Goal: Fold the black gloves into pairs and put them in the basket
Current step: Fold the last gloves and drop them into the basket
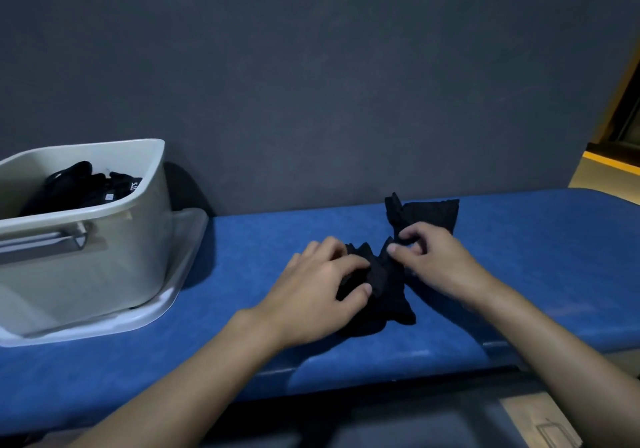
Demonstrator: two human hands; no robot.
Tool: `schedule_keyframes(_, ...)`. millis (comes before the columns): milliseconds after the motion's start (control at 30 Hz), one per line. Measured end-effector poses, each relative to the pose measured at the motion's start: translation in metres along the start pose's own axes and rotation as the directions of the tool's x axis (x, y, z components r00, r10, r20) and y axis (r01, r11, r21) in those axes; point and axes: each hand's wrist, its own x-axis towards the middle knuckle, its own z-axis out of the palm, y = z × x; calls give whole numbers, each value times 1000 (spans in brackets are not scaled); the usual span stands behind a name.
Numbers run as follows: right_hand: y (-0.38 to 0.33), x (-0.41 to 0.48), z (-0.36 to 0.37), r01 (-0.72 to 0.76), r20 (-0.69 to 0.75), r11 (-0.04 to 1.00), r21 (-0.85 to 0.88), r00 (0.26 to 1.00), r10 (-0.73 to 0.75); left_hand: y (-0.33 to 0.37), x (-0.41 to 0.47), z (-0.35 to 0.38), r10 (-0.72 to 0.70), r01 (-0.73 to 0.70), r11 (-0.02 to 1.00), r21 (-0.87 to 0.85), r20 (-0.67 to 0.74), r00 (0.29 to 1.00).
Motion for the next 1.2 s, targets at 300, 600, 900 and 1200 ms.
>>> schedule_keyframes(300,41,12,-3,88,84,823,-562,995,-49,3,1,3,-41,-11,971,238,210,977)
schedule_keyframes(600,36,10,-13,84,-53,804,-588,988,-142,2,17,5,-5,1,990,142,29,1000)
schedule_keyframes(900,48,21,-5,207,137,807,-552,978,-157,-1,18,15,-29,3,968,251,99,995)
schedule_keyframes(1200,43,21,-11,222,54,827,-516,972,-227,0,22,13,-15,-6,968,249,85,996)
